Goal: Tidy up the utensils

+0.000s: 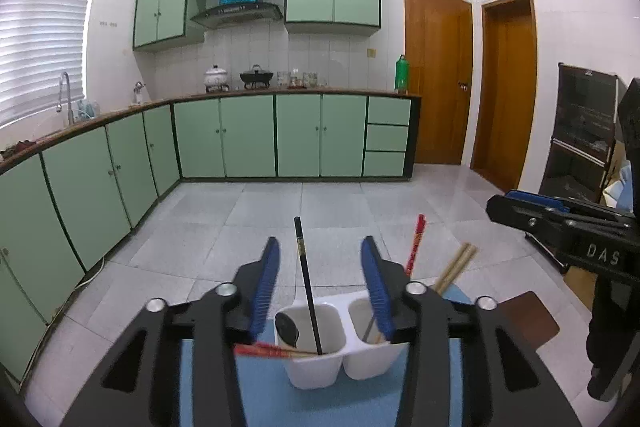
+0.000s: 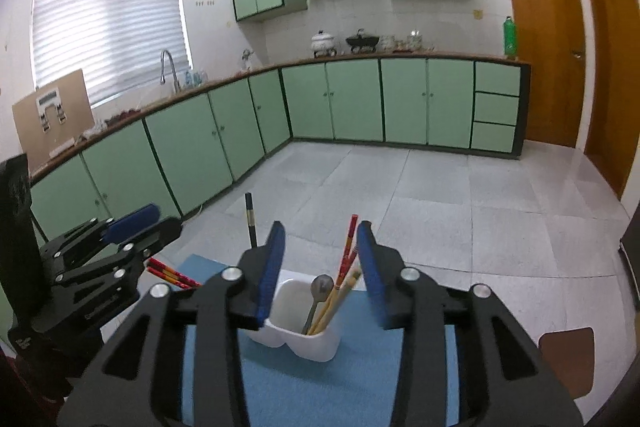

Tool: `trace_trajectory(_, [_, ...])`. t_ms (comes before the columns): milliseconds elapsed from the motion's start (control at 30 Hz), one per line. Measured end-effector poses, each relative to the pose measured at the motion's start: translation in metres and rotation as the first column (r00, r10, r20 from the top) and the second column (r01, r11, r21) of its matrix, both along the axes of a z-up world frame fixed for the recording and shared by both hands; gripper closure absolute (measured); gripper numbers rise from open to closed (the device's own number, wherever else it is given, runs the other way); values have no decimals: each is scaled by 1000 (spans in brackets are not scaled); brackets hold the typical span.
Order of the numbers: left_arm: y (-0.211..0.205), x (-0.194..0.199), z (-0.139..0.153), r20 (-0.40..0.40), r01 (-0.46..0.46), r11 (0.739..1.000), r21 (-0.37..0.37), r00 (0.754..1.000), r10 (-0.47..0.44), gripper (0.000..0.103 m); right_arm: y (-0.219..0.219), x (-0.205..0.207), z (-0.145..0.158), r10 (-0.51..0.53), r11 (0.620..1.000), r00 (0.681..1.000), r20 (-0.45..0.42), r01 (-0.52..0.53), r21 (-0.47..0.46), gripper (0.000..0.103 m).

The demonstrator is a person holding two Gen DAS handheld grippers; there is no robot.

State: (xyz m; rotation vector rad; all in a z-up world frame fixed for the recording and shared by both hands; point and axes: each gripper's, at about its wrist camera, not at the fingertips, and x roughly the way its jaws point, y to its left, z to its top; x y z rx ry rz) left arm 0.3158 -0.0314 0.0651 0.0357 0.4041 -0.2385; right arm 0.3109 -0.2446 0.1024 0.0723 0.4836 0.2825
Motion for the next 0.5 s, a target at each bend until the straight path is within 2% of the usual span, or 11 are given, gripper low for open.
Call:
trace_trajectory(67, [3, -16, 3, 10, -2, 1000, -4, 1000, 2, 50, -7, -17, 1, -14, 1000, 1000, 13, 14, 10, 51])
trace_trajectory(133, [6, -35, 5, 18, -11, 1000, -4, 1000, 11, 40, -14, -31, 0, -25, 1000, 999, 20, 25, 17, 42])
trace_trajectory(200, [8, -52, 5, 25, -16, 1000, -5, 1000, 16, 35, -19, -51, -4, -34, 999, 999, 25, 33, 24, 29])
trace_trajectory(267, [10, -66, 3, 25, -17, 1000, -6, 1000, 18, 29, -24, -70, -10, -46, 999, 999, 28, 45, 28, 21])
trace_trajectory(500, [16, -117, -15, -21, -29, 999, -20, 999, 29, 14, -25, -129, -34, -49, 999, 999, 19, 49, 15, 7])
